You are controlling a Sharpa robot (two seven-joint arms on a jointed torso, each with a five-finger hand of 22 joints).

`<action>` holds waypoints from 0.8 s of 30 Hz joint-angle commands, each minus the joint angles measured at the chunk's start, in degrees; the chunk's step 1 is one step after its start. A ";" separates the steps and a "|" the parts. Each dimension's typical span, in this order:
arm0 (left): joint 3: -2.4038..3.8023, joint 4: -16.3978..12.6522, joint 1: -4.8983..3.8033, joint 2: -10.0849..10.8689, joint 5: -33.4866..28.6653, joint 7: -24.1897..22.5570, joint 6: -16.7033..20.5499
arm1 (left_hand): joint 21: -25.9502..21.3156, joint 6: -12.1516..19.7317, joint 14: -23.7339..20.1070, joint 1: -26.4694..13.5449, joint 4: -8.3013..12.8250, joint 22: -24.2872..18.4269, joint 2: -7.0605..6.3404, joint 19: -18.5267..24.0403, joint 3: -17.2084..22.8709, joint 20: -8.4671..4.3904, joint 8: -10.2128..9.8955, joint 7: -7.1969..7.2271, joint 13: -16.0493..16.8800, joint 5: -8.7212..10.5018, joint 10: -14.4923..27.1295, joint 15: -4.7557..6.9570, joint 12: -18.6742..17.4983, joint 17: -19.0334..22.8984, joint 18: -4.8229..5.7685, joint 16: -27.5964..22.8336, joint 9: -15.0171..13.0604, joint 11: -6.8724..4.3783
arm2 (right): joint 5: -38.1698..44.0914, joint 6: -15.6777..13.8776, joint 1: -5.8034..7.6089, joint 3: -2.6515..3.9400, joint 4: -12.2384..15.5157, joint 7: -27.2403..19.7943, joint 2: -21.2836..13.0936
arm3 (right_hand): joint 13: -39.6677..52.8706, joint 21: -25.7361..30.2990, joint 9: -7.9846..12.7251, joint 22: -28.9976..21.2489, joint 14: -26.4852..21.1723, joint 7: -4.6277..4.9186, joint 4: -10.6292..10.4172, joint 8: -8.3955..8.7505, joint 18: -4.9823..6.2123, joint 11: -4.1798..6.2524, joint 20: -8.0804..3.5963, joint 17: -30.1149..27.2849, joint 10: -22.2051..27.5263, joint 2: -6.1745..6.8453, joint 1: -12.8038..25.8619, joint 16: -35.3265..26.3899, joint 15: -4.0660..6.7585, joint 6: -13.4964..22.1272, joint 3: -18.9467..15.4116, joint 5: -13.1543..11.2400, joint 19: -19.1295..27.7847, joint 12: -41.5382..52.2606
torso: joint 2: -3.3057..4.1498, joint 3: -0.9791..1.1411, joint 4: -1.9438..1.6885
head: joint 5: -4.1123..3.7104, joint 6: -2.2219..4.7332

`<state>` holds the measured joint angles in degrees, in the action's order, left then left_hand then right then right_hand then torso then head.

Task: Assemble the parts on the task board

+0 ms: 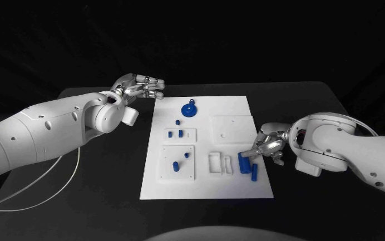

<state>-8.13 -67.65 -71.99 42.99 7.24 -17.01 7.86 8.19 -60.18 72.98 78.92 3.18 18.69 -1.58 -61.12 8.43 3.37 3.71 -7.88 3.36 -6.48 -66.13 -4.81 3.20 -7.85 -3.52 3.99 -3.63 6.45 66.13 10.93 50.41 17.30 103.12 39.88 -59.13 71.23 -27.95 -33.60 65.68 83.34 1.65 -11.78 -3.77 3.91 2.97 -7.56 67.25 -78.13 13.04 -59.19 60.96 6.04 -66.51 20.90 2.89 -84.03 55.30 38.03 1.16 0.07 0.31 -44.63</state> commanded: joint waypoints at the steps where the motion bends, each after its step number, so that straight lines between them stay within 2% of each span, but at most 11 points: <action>1: 0.02 0.01 0.10 -0.20 0.09 -0.31 -0.46 | 0.14 0.51 -0.03 -0.57 -0.43 -0.03 -0.04 -0.52 -0.02 0.06 -0.13 0.00 0.05 0.31 -0.18 0.41 0.22 -0.07 0.22 -0.30 0.02 0.00 | 2.47 -0.26 -0.05 -0.53 0.03 2.09 0.61 | 0.00 -0.03 0.97 0.33 0.51 0.30 0.34 0.10 -0.20 -0.25 0.17 0.15 -0.04 0.40 0.45 -0.12 -0.05 0.51 -0.02 -0.12 -1.99 -0.47 | 0.00 -0.07 -0.09 | -0.05 -0.15; 4: 0.01 0.01 0.11 -0.21 0.08 -0.23 -0.60 | 0.12 0.52 -0.05 -0.57 -0.55 -0.21 -0.06 -0.57 -0.05 0.07 -0.12 -0.01 0.04 0.35 -0.13 0.40 0.22 -0.08 0.22 -0.30 0.02 0.02 | 2.97 0.36 -0.05 -1.20 -0.18 2.23 1.06 | 0.02 0.17 2.43 0.66 0.53 0.41 0.47 0.12 -0.16 -0.31 0.23 0.24 0.08 0.55 0.36 -0.26 -0.10 0.58 -0.55 -0.12 -2.02 -0.77 | 0.01 -0.08 -0.15 | 0.02 -0.24; 12: -0.01 0.00 0.11 -0.08 0.07 0.09 -0.92 | 0.09 0.56 -0.05 -0.63 -0.75 -0.42 -0.05 -0.63 -0.12 0.09 -0.12 -0.01 0.05 0.38 -0.08 0.38 0.22 -0.09 0.22 -0.30 0.02 0.04 | 3.83 3.16 -0.05 -3.25 -0.88 2.83 2.26 | -0.34 0.90 3.78 0.86 0.48 0.52 -0.25 0.09 -0.12 -0.43 0.32 0.34 0.42 0.73 0.12 -0.48 -0.20 0.74 -2.54 -0.12 -1.93 -1.64 | -0.03 -0.09 -0.10 | 0.25 -0.61; 17: -0.04 -0.05 0.11 0.01 0.07 0.30 -1.22 | 0.08 0.57 -0.05 -0.64 -0.77 -0.44 -0.06 -0.63 -0.12 0.09 -0.12 -0.01 0.05 0.39 -0.07 0.38 0.22 -0.09 0.22 -0.30 0.02 0.04 | 4.52 3.32 -0.05 -3.84 -1.21 2.93 3.27 | -0.49 1.25 4.21 0.98 0.49 0.45 -0.17 0.03 -0.15 -0.39 0.31 0.40 0.38 0.73 -0.60 -0.61 -0.18 0.35 -2.68 -0.12 -1.97 -1.88 | 0.00 -0.04 -0.03 | 0.54 -0.76; 24: -0.05 -0.09 0.11 0.03 0.07 0.39 -1.40 | 0.07 0.57 -0.06 -0.49 -0.82 -0.60 -0.06 -0.68 -0.12 0.09 -0.12 -0.01 0.04 0.32 0.06 0.38 0.21 -0.10 0.21 -0.30 0.02 0.07 | 5.82 2.18 -0.05 -4.05 -1.37 2.73 4.61 | -0.38 1.21 4.30 1.36 0.60 0.30 1.25 0.00 -0.22 -0.28 0.24 0.82 0.19 0.85 -1.26 -0.32 -0.11 -0.33 -2.75 -0.12 -2.14 -1.67 | 0.04 -0.10 -0.16 | 0.62 -0.85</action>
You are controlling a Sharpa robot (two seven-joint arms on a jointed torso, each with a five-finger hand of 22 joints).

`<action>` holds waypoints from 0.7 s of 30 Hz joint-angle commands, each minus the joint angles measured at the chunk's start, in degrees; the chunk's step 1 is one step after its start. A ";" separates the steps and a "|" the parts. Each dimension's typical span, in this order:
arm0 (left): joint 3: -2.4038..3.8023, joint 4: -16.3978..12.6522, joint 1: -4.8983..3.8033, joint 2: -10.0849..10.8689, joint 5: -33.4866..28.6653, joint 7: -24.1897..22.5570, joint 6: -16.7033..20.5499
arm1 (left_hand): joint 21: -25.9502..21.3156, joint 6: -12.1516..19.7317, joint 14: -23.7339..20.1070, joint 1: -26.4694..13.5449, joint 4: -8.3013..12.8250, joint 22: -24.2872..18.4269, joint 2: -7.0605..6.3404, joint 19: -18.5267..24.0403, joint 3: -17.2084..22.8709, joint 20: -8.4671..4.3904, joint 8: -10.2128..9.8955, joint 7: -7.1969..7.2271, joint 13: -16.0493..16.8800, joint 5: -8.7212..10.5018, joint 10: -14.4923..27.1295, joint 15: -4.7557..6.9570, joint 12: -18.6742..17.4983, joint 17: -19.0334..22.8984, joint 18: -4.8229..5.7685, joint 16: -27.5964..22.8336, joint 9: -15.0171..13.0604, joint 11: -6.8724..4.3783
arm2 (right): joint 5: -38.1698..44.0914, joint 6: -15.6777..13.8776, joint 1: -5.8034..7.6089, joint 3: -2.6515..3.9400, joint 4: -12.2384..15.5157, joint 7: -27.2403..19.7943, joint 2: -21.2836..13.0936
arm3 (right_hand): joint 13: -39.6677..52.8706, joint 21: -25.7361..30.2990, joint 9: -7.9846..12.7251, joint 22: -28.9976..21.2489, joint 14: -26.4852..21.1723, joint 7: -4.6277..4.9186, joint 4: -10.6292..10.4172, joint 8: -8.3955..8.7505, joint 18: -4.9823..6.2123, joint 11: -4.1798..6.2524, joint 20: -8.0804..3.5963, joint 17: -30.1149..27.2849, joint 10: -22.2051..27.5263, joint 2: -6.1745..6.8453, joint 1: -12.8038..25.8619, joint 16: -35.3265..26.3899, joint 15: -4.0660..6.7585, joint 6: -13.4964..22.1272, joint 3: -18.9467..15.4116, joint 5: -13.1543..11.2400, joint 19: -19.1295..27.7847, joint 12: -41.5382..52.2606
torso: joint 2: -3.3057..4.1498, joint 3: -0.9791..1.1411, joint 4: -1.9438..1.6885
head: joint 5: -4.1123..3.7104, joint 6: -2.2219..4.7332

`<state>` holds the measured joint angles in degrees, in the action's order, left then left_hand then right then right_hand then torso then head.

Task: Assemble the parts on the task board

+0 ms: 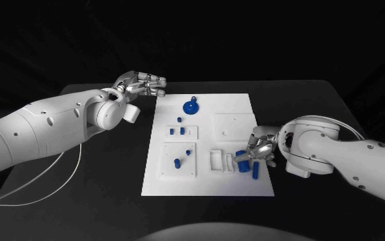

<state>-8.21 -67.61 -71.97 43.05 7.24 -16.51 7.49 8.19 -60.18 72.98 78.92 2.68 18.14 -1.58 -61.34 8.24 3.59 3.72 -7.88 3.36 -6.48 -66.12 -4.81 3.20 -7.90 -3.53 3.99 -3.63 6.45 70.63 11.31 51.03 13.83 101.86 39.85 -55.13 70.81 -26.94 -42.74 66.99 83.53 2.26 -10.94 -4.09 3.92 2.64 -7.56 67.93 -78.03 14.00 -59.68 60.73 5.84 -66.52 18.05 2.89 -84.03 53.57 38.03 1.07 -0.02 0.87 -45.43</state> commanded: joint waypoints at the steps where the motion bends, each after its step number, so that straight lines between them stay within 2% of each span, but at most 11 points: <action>1: 0.03 -0.13 0.09 -0.04 0.06 -0.10 -1.04 | 0.07 0.57 -0.06 -0.50 -0.32 -0.05 -0.06 -0.46 0.07 -0.12 -0.12 -0.01 0.04 0.32 0.06 0.38 0.21 -0.05 0.22 -0.29 0.02 0.06 | 1.47 1.84 -0.68 -0.61 -0.13 2.77 0.78 | 0.07 0.22 13.41 0.06 0.40 -0.33 0.85 0.32 -0.23 0.07 0.23 0.16 0.06 -0.12 -1.27 -0.08 0.10 -0.39 0.35 -0.12 -2.14 0.11 | 0.03 -0.01 -0.09 | 0.09 -0.15; 3: 0.02 -0.16 0.09 -0.03 0.06 -0.07 -1.09 | 0.07 0.57 -0.06 -0.50 -0.32 -0.05 -0.06 -0.46 0.07 -0.12 -0.12 -0.01 0.04 0.32 0.06 0.38 0.21 -0.05 0.22 -0.29 0.02 0.06 | 1.83 1.94 -0.68 -0.77 -0.21 2.76 1.12 | 0.04 0.20 13.27 0.17 0.44 -0.21 2.50 0.37 -0.24 0.02 0.29 0.28 0.08 -0.17 -2.18 0.05 0.04 -0.52 1.57 -0.01 -2.15 0.10 | 0.00 -0.04 -0.10 | 0.09 -0.20; 5: 0.02 -0.18 0.09 -0.01 0.06 -0.05 -1.12 | 0.07 0.57 -0.06 -0.50 -0.32 -0.05 -0.06 -0.46 0.07 -0.12 -0.12 -0.01 0.04 0.32 0.06 0.38 0.21 -0.05 0.22 -0.29 0.02 0.06 | 2.04 1.88 -0.68 -0.94 -0.32 2.74 1.34 | 0.02 0.17 13.11 0.28 0.45 -0.35 4.80 0.38 -0.20 0.11 0.37 0.31 0.08 -0.75 -4.04 0.10 0.05 -0.69 3.30 0.71 -2.14 0.16 | -0.01 -0.06 -0.08 | 0.15 -0.27; 6: 0.02 -0.18 0.09 -0.01 0.06 -0.04 -1.13 | 0.07 0.57 -0.06 -0.50 -0.32 -0.05 -0.06 -0.46 0.07 -0.12 -0.12 -0.01 0.04 0.32 0.06 0.38 0.21 -0.05 0.22 -0.29 0.02 0.06 | 2.11 1.77 -0.68 -1.03 -0.39 2.73 1.44 | 0.03 0.14 13.14 0.36 0.42 -0.47 6.81 0.43 -0.19 0.14 0.36 0.29 0.09 -1.02 -5.35 0.07 0.08 -0.78 4.28 3.44 -2.13 0.25 | -0.02 -0.04 -0.03 | 0.19 -0.30; 7: 0.02 -0.18 0.09 0.00 0.06 -0.03 -1.14 | 0.07 0.57 -0.06 -0.50 -0.32 -0.05 -0.06 -0.46 0.07 -0.12 -0.12 -0.01 0.04 0.32 0.06 0.38 0.21 -0.05 0.22 -0.29 0.02 0.06 | 2.16 1.62 -0.68 -1.10 -0.45 2.72 1.51 | 0.00 0.20 13.20 0.38 0.42 -0.47 7.47 0.44 -0.19 0.14 0.37 0.28 0.15 -1.15 -5.24 0.07 0.06 -0.79 4.26 4.31 -2.12 0.23 | -0.05 -0.06 -0.05 | 0.21 -0.29; 8: 0.02 -0.18 0.09 0.01 0.07 -0.01 -1.14 | 0.09 0.59 -0.02 -0.38 -0.40 -0.28 -0.05 -0.54 0.08 -0.14 -0.13 -0.04 0.05 0.27 0.08 0.39 0.22 -0.07 0.21 -0.29 0.03 0.07 | 2.20 1.34 -0.68 -1.18 -0.52 2.71 1.59 | 0.02 0.27 13.42 0.44 0.41 -0.48 8.87 0.46 -0.17 0.18 0.36 0.27 0.19 -1.54 -5.63 0.07 0.09 -0.79 4.28 7.11 -2.10 0.32 | -0.06 -0.06 -0.02 | 0.26 -0.30; 9: 0.02 -0.18 0.09 0.02 0.07 0.00 -1.15 | 0.09 0.59 -0.02 -0.38 -0.40 -0.28 -0.05 -0.54 0.08 -0.14 -0.13 -0.04 0.05 0.27 0.08 0.39 0.22 -0.07 0.21 -0.29 0.03 0.07 | 2.23 0.97 -0.68 -1.24 -0.61 2.70 1.66 | 0.00 0.27 13.72 0.49 0.38 -0.48 9.97 0.48 -0.18 0.21 0.34 0.23 0.27 -2.01 -6.11 0.00 0.12 -0.78 4.50 9.91 -2.10 0.30 | -0.07 -0.05 0.00 | 0.29 -0.31; 10: 0.02 -0.18 0.09 0.03 0.07 0.01 -1.15 | 0.09 0.59 -0.02 -0.38 -0.40 -0.28 -0.05 -0.54 0.08 -0.14 -0.13 -0.04 0.05 0.27 0.08 0.39 0.22 -0.07 0.21 -0.29 0.03 0.07 | 2.22 0.60 -0.68 -1.29 -0.67 2.70 1.71 | -0.02 0.35 14.31 0.56 0.38 -0.54 11.33 0.53 -0.18 0.20 0.33 0.21 0.34 -2.45 -5.89 -0.01 0.11 -0.82 4.31 11.09 -2.09 0.33 | -0.09 -0.08 0.00 | 0.31 -0.31; 11: 0.02 -0.18 0.09 0.03 0.08 0.01 -1.16 | 0.09 0.59 -0.02 -0.38 -0.40 -0.28 -0.05 -0.54 0.08 -0.14 -0.13 -0.04 0.05 0.27 0.08 0.39 0.22 -0.07 0.21 -0.29 0.03 0.07 | 2.19 0.06 -0.68 -1.33 -0.76 2.67 1.76 | 0.01 0.32 14.88 0.67 0.38 -0.48 12.56 0.49 -0.18 0.27 0.31 0.20 0.39 -3.23 -6.20 -0.01 0.14 -0.94 4.80 13.60 -2.12 0.43 | -0.08 -0.07 0.00 | 0.30 -0.30; 17: 0.02 -0.14 0.09 0.01 0.09 0.05 -1.18 | 0.09 0.59 -0.02 -0.38 -0.40 -0.28 -0.05 -0.54 0.08 -0.14 -0.13 -0.04 0.05 0.27 0.08 0.39 0.22 -0.07 0.21 -0.29 0.03 0.07 | -0.59 -4.50 -0.67 -1.44 -1.29 2.42 1.86 | 0.03 -0.33 16.43 1.38 0.33 -0.28 16.75 0.46 -0.18 0.38 0.18 0.26 0.68 -5.30 -5.53 0.08 0.26 -1.29 7.58 21.01 -2.21 0.55 | -0.01 0.01 -0.02 | 0.45 -0.16; 21: 0.02 -0.09 0.09 -0.03 0.09 0.14 -1.25 | 0.09 0.59 -0.02 -0.38 -0.40 -0.28 -0.05 -0.54 0.08 -0.14 -0.13 -0.04 0.05 0.27 0.08 0.39 0.22 -0.07 0.21 -0.29 0.03 0.07 | -3.56 -6.86 -0.65 -1.45 -1.39 2.28 1.63 | -0.12 -0.44 17.58 1.66 0.37 -0.03 18.20 0.47 -0.10 0.31 0.25 0.20 0.72 -5.55 -4.47 0.05 0.20 -1.22 9.45 21.98 -2.20 0.43 | -0.03 0.01 0.00 | 0.55 -0.18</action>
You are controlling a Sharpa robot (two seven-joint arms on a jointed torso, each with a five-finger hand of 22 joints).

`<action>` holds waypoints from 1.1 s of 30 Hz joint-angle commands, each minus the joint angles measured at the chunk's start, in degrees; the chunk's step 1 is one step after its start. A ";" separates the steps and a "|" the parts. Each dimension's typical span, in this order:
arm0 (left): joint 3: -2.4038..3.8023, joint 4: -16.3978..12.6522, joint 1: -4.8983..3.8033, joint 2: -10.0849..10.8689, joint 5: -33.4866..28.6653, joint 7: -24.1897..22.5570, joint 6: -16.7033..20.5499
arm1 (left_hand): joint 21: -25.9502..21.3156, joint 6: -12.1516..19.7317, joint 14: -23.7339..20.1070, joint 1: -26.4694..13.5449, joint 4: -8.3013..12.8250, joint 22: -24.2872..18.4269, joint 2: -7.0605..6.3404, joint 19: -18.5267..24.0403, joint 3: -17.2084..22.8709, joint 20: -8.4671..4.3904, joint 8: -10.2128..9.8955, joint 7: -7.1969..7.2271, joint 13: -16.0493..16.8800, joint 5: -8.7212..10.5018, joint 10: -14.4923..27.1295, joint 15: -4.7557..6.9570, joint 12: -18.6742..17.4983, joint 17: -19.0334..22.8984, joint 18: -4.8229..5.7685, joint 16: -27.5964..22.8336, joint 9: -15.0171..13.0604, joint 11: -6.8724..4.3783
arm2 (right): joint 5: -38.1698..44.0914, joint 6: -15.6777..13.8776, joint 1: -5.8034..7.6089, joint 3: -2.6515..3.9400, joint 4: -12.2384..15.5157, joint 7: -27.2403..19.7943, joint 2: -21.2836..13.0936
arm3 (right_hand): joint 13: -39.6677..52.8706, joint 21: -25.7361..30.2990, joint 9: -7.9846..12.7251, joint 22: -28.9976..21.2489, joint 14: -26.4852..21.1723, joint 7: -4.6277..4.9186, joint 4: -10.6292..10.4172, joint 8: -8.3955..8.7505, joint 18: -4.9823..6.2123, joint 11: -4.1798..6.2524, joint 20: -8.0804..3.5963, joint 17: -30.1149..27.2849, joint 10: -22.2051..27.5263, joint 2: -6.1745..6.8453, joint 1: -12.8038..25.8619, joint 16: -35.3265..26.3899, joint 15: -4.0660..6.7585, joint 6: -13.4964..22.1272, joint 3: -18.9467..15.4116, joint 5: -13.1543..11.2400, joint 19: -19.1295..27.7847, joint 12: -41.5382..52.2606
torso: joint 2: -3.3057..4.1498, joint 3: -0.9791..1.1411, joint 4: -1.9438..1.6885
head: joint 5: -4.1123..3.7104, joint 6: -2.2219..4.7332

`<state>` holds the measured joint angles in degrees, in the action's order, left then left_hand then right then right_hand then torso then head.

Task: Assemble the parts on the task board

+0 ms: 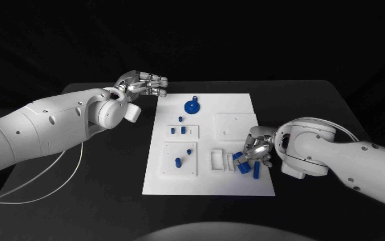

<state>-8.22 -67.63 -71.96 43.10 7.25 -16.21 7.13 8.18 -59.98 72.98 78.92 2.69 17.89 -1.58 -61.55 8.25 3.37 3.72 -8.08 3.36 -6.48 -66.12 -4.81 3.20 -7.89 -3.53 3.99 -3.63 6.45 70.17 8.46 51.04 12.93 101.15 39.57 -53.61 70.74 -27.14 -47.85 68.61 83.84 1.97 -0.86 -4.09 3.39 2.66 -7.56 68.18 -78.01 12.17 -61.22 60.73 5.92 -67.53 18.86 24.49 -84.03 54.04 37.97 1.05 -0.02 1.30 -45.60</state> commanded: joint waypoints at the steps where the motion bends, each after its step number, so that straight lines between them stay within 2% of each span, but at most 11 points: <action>1: 0.03 -0.05 0.09 -0.09 0.09 -0.14 -0.92 | 0.09 0.39 -0.02 -0.38 -0.41 -0.03 -0.05 -0.33 0.07 0.07 -0.13 0.16 0.05 0.27 0.08 0.39 0.22 -0.08 0.20 -0.29 0.02 0.07 | -4.37 -4.71 -0.63 -0.56 -0.64 2.52 -0.04 | -0.11 -0.20 23.40 0.28 0.04 0.21 9.15 0.45 0.48 0.31 0.27 -0.04 0.67 -3.96 -1.94 0.08 0.11 -0.47 9.26 0.60 -2.18 0.01 | 0.02 0.03 0.00 | 0.15 -0.02; 4: 0.03 0.00 0.09 -0.12 0.10 -0.06 -0.98 | 0.09 0.39 -0.02 -0.38 -0.41 -0.03 -0.05 -0.33 0.07 0.07 -0.13 0.16 0.05 0.27 0.08 0.39 0.22 -0.08 0.20 -0.29 0.02 0.07 | -7.29 -5.87 -0.36 -0.56 -0.40 2.42 -0.39 | -0.22 -0.25 23.79 0.60 0.06 0.16 9.94 0.42 0.47 0.35 0.26 0.06 0.59 -4.40 -1.40 0.24 0.12 -0.71 9.29 1.33 -2.22 0.04 | 0.01 0.00 0.02 | 0.21 0.02; 9: 0.01 0.16 0.09 -0.21 0.11 0.01 -1.02 | 0.17 0.35 0.01 -0.36 -0.55 -0.32 -0.03 -0.40 0.08 0.06 -0.11 0.19 0.05 0.23 0.10 0.40 0.23 -0.11 0.21 -0.29 0.02 0.07 | -11.45 -6.95 0.67 -0.55 0.31 2.49 -0.84 | -0.38 -0.32 23.84 0.86 0.08 -0.02 10.03 0.44 0.43 0.44 0.21 0.20 0.48 -4.59 -1.01 0.44 0.18 -1.04 8.51 1.84 -2.25 -0.02 | 0.01 0.01 0.05 | 0.27 0.06; 13: -0.01 0.32 0.09 -0.31 0.11 0.11 -1.12 | 0.17 0.35 0.01 -0.36 -0.55 -0.32 -0.03 -0.40 0.08 0.06 -0.11 0.19 0.05 0.23 0.10 0.40 0.23 -0.11 0.21 -0.29 0.02 0.07 | -14.25 -7.39 2.05 -0.55 0.96 2.85 -0.98 | -0.65 -0.33 23.98 1.03 0.11 -0.13 9.98 0.44 0.37 0.50 0.20 0.31 0.40 -4.71 -0.93 0.57 0.19 -1.28 7.77 2.06 -2.31 -0.22 | 0.01 0.00 0.03 | 0.34 0.07; 19: -0.04 0.40 0.09 -0.43 0.11 0.26 -1.27 | 0.20 0.32 0.00 -0.39 -0.67 -0.51 -0.05 -0.40 0.05 0.07 -0.11 0.20 0.04 0.23 0.17 0.39 0.21 -0.12 0.22 -0.29 0.02 0.09 | -16.29 -7.30 3.42 -0.55 1.31 3.33 -0.56 | -0.87 -0.14 24.17 1.03 0.09 -0.22 9.36 0.46 0.38 0.52 0.18 0.36 0.43 -4.83 -0.33 0.62 0.22 -1.15 7.25 1.36 -2.30 -0.47 | 0.04 -0.04 0.01 | 0.50 -0.01; 28: -0.08 0.48 0.08 -0.60 0.11 0.44 -1.44 | 0.20 0.32 0.00 -0.39 -0.67 -0.51 -0.05 -0.40 0.05 0.07 -0.11 0.20 0.04 0.23 0.17 0.39 0.21 -0.12 0.22 -0.29 0.02 0.09 | -16.89 -6.24 4.09 -0.65 0.96 3.54 0.65 | -1.15 -0.09 24.58 1.12 0.15 -0.25 8.85 0.44 0.30 0.53 0.18 0.48 0.40 -4.90 -0.41 0.73 0.21 -1.22 6.61 1.00 -2.34 -0.64 | 0.05 -0.04 0.00 | 0.76 -0.15; 31: -0.08 0.48 0.08 -0.64 0.11 0.52 -1.53 | 0.25 0.29 0.00 -0.39 -0.80 -0.73 -0.07 -0.42 -0.03 0.08 -0.11 0.19 0.05 0.29 0.25 0.38 0.21 -0.14 0.22 -0.29 0.02 0.11 | -16.19 -5.24 4.26 -0.90 0.78 3.61 1.13 | -1.36 0.13 24.72 1.11 0.10 -0.29 8.63 0.45 0.29 0.52 0.20 0.50 0.44 -5.01 -0.38 0.70 0.18 -1.19 6.20 0.52 -2.30 -0.83 | 0.04 -0.03 -0.02 | 0.82 -0.19; 33: -0.09 0.48 0.08 -0.65 0.11 0.56 -1.57 | 0.25 0.29 0.00 -0.39 -0.81 -0.76 -0.08 -0.42 -0.04 0.08 -0.11 0.19 0.04 0.30 0.31 0.37 0.21 -0.14 0.22 -0.29 0.02 0.13 | -15.55 -4.39 4.46 -1.32 0.73 3.65 1.37 | -1.54 0.50 24.86 1.00 0.07 -0.31 8.40 0.45 0.29 0.51 0.22 0.43 0.50 -5.15 -0.34 0.55 0.16 -1.14 5.67 0.15 -2.25 -1.04 | 0.03 -0.04 -0.02 | 0.84 -0.23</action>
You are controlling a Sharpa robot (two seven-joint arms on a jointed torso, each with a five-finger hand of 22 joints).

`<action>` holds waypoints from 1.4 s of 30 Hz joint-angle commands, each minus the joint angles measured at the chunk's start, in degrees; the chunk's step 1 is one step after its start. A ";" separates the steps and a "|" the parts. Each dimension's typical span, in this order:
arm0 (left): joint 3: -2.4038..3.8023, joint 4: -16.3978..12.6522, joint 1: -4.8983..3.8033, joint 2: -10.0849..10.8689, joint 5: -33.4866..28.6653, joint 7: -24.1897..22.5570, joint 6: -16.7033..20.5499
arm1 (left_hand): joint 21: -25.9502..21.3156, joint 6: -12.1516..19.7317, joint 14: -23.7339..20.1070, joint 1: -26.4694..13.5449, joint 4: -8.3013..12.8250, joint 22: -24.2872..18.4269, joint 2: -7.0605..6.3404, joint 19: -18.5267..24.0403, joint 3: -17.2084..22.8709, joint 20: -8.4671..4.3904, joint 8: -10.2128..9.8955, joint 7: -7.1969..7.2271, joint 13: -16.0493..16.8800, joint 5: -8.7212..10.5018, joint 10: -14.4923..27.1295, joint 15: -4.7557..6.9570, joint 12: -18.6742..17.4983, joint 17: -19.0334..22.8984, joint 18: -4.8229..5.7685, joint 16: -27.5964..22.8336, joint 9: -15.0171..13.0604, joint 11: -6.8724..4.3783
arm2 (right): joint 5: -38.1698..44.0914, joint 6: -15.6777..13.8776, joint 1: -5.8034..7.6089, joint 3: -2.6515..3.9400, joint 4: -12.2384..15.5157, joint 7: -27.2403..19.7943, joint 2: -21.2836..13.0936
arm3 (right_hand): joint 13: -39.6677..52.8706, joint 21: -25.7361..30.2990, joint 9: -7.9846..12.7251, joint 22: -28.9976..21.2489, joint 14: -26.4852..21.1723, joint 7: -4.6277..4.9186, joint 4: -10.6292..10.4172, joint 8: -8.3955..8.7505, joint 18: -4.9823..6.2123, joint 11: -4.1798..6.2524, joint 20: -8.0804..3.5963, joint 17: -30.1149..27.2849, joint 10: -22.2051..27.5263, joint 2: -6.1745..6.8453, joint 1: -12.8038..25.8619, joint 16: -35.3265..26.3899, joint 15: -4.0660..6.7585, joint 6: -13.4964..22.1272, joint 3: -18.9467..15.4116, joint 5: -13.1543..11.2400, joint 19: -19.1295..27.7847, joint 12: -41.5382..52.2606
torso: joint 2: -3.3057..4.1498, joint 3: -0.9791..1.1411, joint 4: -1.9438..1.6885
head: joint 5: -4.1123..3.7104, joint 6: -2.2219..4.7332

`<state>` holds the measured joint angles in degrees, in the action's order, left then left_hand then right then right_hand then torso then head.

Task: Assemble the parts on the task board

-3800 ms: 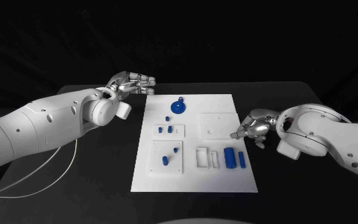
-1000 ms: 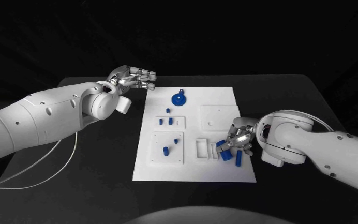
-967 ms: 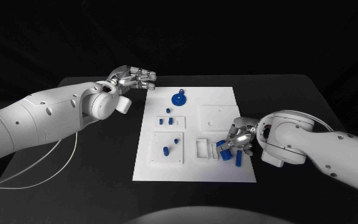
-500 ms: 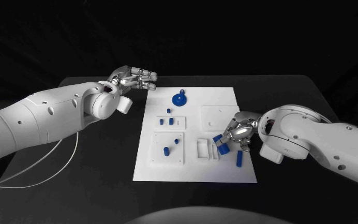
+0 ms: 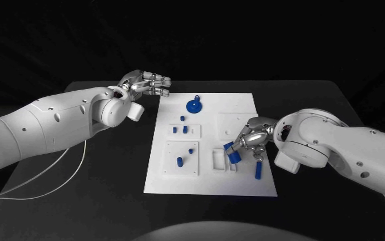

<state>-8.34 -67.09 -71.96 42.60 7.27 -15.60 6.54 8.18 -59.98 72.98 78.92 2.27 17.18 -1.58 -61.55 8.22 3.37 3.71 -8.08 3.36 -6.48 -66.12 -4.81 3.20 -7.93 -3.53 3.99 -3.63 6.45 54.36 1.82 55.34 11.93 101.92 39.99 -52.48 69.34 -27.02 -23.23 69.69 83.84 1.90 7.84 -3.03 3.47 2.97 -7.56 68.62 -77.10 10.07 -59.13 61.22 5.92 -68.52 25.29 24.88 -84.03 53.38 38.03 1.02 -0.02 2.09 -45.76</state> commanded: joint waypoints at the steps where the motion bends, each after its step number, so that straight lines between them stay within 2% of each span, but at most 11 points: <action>1: 0.03 -0.06 0.08 -0.15 0.09 -0.03 -1.01 | 0.25 0.29 0.00 -0.39 -0.39 -0.05 -0.08 -0.43 -0.02 0.08 -0.11 0.19 0.04 0.30 0.31 0.37 0.21 -0.09 0.22 -0.29 0.02 0.13 | 0.71 2.80 0.36 -0.78 -0.06 3.26 0.37 | -0.25 0.47 0.33 -0.10 0.06 -0.25 -0.46 -0.61 0.20 0.19 0.23 -0.04 -0.39 -3.17 -2.36 0.00 0.13 -0.12 -1.20 -0.28 -2.26 -0.50 | -0.05 -0.03 -0.01 | 0.09 -0.06; 6: 0.02 -0.01 0.08 -0.19 0.10 0.07 -1.15 | 0.25 0.29 0.00 -0.39 -0.39 -0.05 -0.08 -0.43 -0.02 0.08 -0.11 0.19 0.04 0.30 0.31 0.37 0.21 -0.09 0.22 -0.29 0.02 0.13 | 2.26 4.51 1.17 -2.60 -0.24 3.34 1.08 | -0.89 0.82 0.87 -0.17 0.09 -0.33 -1.08 -0.61 0.16 0.21 0.23 0.03 -0.37 -3.52 -2.35 -0.08 0.15 -0.24 -2.55 -0.82 -2.27 -1.07 | 0.00 0.01 0.02 | 0.10 -0.04; 10: 0.01 0.01 0.08 -0.23 0.10 0.14 -1.26 | 0.26 0.32 -0.04 -0.36 -0.47 -0.20 -0.09 -0.44 -0.10 0.11 -0.12 0.19 0.05 0.30 0.43 0.35 0.22 -0.10 0.22 -0.30 0.02 0.16 | 3.99 4.90 1.45 -3.38 -0.47 3.38 1.82 | -1.15 0.82 1.11 -0.16 0.10 -0.47 -2.08 -0.61 0.14 0.26 0.23 0.08 -0.47 -3.58 -1.44 -0.09 0.15 -0.44 -3.11 -1.27 -2.33 -1.22 | 0.01 0.01 -0.03 | 0.10 -0.01; 12: 0.01 0.01 0.08 -0.24 0.10 0.18 -1.31 | 0.26 0.32 -0.04 -0.36 -0.47 -0.20 -0.09 -0.44 -0.10 0.11 -0.12 0.19 0.05 0.30 0.43 0.35 0.22 -0.10 0.22 -0.30 0.02 0.16 | 5.01 5.01 1.63 -3.83 -0.59 3.41 2.28 | -1.25 0.83 1.30 -0.18 0.13 -0.54 -2.81 -0.60 0.11 0.28 0.22 0.14 -0.57 -3.44 -0.96 -0.04 0.16 -0.59 -3.34 -2.80 -2.35 -1.21 | 0.04 0.04 -0.04 | 0.14 0.01; 16: 0.00 -0.01 0.08 -0.24 0.11 0.27 -1.42 | 0.28 0.31 -0.07 -0.35 -0.52 -0.32 -0.08 -0.45 -0.18 0.13 -0.11 0.17 0.05 0.31 0.58 0.32 0.22 -0.10 0.21 -0.30 0.02 0.21 | 6.57 4.86 2.00 -4.62 -0.95 3.43 3.18 | -1.27 0.42 1.66 -0.08 0.18 -0.67 -4.87 -0.62 0.04 0.33 0.18 0.52 -0.78 -3.01 -0.32 0.28 0.19 -1.01 -3.20 -3.81 -2.42 -0.87 | 0.08 0.07 -0.02 | 0.18 0.04; 25: 0.00 -0.04 0.08 -0.25 0.13 0.39 -1.56 | 0.29 0.31 -0.10 -0.33 -0.58 -0.45 -0.03 -0.45 -0.26 0.15 -0.12 0.18 0.05 0.32 0.70 0.30 0.22 -0.10 0.19 -0.30 0.02 0.24 | 8.35 4.65 2.32 -5.43 -1.78 3.45 4.47 | -1.49 0.27 1.74 -0.16 0.22 -0.75 -8.35 -0.62 0.06 0.32 0.18 0.73 -0.91 -2.50 0.91 0.34 0.18 -1.35 -2.45 -9.00 -2.43 -0.82 | 0.08 0.05 -0.05 | 0.38 -0.02; 37: -0.01 -0.06 0.07 -0.17 0.24 0.63 -1.74 | 0.31 0.32 -0.11 -0.30 -0.67 -0.60 0.03 -0.47 -0.34 0.17 -0.11 0.18 0.06 0.32 0.72 0.30 0.23 -0.11 0.18 -0.30 0.02 0.24 | 8.35 5.54 2.37 -5.70 -1.97 3.45 5.36 | -1.45 -0.46 1.04 0.02 0.32 -1.03 -12.09 -0.63 -0.11 0.41 0.25 1.20 -1.14 -2.13 3.38 0.77 0.11 -2.64 -1.27 -13.38 -2.43 -0.40 | 0.03 0.05 -0.02 | 0.69 -0.18; 41: -0.01 -0.07 0.07 -0.13 0.30 0.74 -1.79 | 0.31 0.32 -0.11 -0.30 -0.67 -0.60 0.03 -0.47 -0.34 0.17 -0.11 0.18 0.06 0.32 0.72 0.30 0.23 -0.11 0.18 -0.30 0.02 0.24 | 8.29 6.37 2.37 -5.73 -1.91 3.45 5.49 | -1.04 -0.86 0.40 0.17 0.40 -1.30 -14.84 -0.67 -0.27 0.49 0.29 1.60 -1.54 -0.99 5.62 1.22 0.05 -4.06 1.91 -21.33 -2.46 0.18 | 0.05 0.05 0.00 | 0.66 -0.24; 42: -0.01 -0.06 0.07 -0.12 0.31 0.76 -1.79 | 0.31 0.32 -0.11 -0.30 -0.67 -0.60 0.03 -0.47 -0.34 0.17 -0.11 0.18 0.06 0.32 0.72 0.30 0.23 -0.11 0.18 -0.30 0.02 0.24 | 8.28 6.55 2.38 -5.74 -1.90 3.45 5.52 | -0.95 -0.87 0.14 0.16 0.40 -1.27 -15.86 -0.67 -0.31 0.56 0.30 1.66 -1.59 -0.53 6.08 1.25 0.04 -4.34 2.48 -21.79 -2.44 0.17 | 0.05 0.05 0.00 | 0.66 -0.24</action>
<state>-8.38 -67.04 -71.96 42.53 7.36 -14.73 5.65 8.19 -59.98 72.98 78.92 1.98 16.63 -1.58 -61.75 7.92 3.59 3.72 -8.08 3.36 -6.48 -65.81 -4.81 3.20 -7.96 -3.53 3.99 -3.63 6.76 62.01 6.13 58.06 6.44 99.94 39.84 -47.23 68.35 -27.71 -22.91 69.81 84.00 0.56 -7.50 -3.75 3.46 3.26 -7.56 70.26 -78.66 9.20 -53.52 62.25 5.73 -72.70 27.63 3.62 -84.03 53.37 38.08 1.08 -0.02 2.77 -45.98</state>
